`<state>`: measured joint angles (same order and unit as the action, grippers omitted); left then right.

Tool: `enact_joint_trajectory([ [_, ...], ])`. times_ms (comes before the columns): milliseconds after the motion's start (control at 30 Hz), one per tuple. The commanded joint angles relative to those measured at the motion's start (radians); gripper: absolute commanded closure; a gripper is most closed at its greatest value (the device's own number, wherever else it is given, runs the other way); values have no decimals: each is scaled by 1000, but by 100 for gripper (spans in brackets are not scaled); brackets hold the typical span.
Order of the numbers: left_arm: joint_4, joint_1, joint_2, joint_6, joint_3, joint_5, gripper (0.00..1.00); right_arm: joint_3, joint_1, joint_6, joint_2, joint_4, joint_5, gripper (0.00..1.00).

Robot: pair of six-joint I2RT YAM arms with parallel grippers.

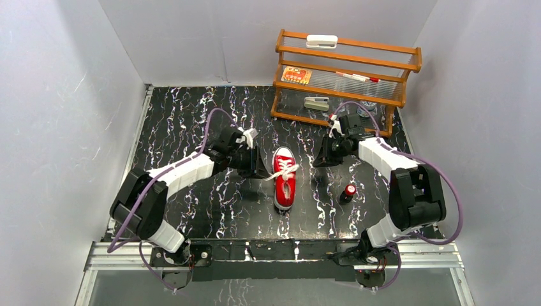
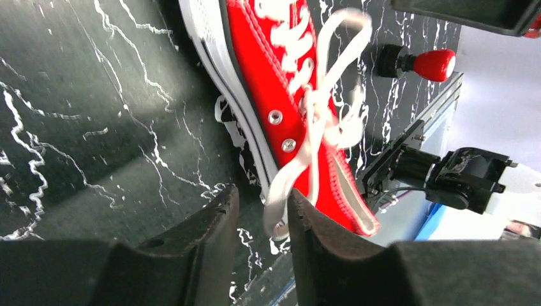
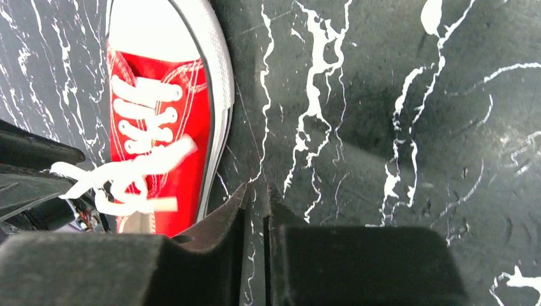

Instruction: Tie the shoes

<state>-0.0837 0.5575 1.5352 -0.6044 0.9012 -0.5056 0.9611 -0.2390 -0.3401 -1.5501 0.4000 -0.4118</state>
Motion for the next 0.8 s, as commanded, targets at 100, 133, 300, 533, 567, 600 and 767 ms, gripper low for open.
enact_joint_trajectory([
  [100, -169, -8, -183, 101, -3, 44, 46, 87, -1, 25, 154, 117, 55, 55],
  [133, -179, -13, -227, 109, -11, 56, 42, 88, -2, 35, 177, 123, 50, 51],
  [300, -263, -26, -380, 117, -36, 107, 26, 74, -1, 59, 299, 139, 46, 19],
  [533, -406, -31, -501, 135, 51, 229, 2, 207, 0, 27, 423, 330, 219, 2],
  [567, -436, -32, -516, 139, 93, 261, 2, 239, 0, 34, 444, 356, 253, 1],
  [600, -452, -33, -528, 143, 134, 290, 2, 269, 1, 45, 464, 377, 282, 1],
  [767, -530, -33, -553, 167, 421, 485, 2, 503, 1, 102, 529, 507, 396, 1],
])
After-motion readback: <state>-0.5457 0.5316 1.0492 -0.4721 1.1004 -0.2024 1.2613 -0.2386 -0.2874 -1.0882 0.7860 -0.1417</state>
